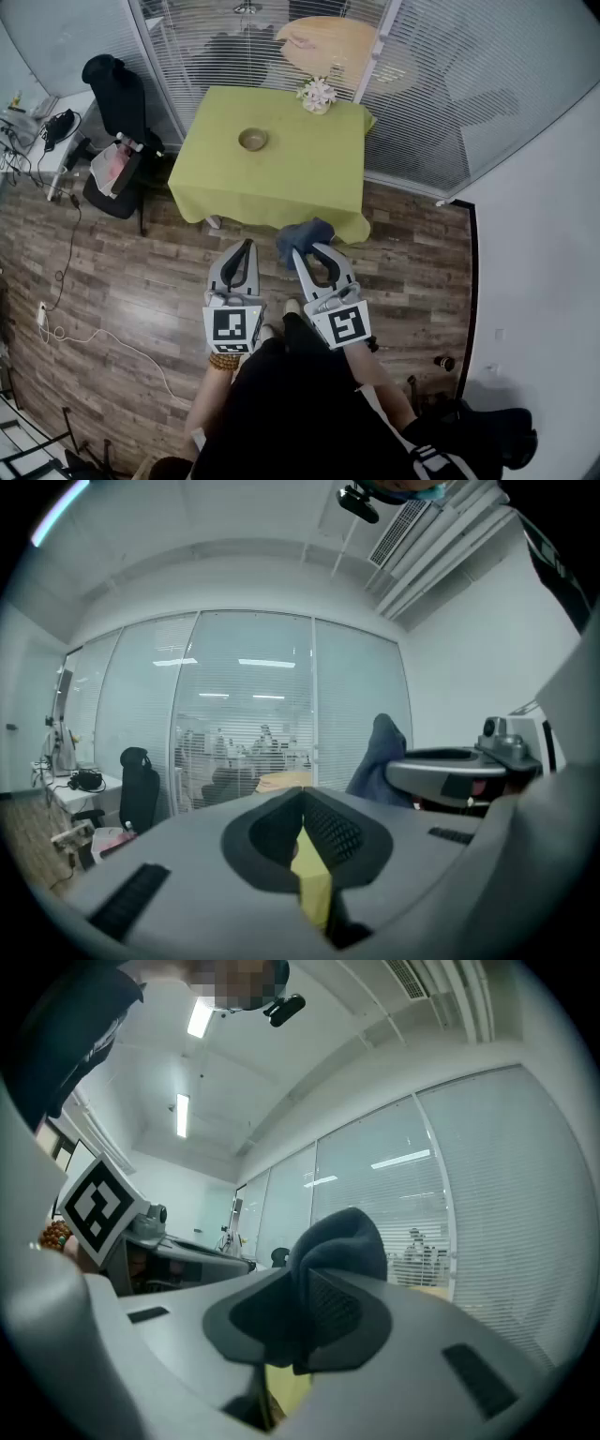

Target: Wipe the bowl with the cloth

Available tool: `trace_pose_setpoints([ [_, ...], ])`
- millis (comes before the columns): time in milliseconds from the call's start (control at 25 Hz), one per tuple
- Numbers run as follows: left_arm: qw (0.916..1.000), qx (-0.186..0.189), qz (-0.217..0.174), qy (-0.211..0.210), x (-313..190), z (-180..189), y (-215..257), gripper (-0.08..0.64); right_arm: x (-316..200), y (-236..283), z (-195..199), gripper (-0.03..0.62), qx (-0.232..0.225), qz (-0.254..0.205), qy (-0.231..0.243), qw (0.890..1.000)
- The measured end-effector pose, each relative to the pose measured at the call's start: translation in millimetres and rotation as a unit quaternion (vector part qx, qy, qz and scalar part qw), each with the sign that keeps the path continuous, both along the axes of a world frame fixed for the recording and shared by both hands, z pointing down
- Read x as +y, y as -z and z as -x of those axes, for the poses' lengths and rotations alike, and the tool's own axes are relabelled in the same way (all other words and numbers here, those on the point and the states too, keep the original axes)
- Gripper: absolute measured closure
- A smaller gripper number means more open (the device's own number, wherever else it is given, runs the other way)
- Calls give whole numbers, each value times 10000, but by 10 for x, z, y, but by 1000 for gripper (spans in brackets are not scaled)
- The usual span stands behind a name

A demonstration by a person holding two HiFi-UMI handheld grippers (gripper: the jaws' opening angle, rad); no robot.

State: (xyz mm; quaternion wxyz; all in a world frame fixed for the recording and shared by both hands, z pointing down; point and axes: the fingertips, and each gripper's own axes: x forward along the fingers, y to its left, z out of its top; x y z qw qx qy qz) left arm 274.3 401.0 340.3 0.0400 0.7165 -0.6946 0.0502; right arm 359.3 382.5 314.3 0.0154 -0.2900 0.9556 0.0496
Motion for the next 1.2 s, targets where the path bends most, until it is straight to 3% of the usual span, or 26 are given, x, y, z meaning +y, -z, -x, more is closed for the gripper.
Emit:
trace_pose_setpoints([
  [560,9989,-265,365,158,-691,-179,-186,548,-662,-217,-224,529,-543,455,548,9960],
  [920,9967,-276,647,399,-1039,-43,-363,548,-1268,-549,-237,529,-157,683,704,9950],
  [1200,9956,-73,735,584,-1387,390,-531,548,-1731,-736,120,528,286,710,849,9934],
])
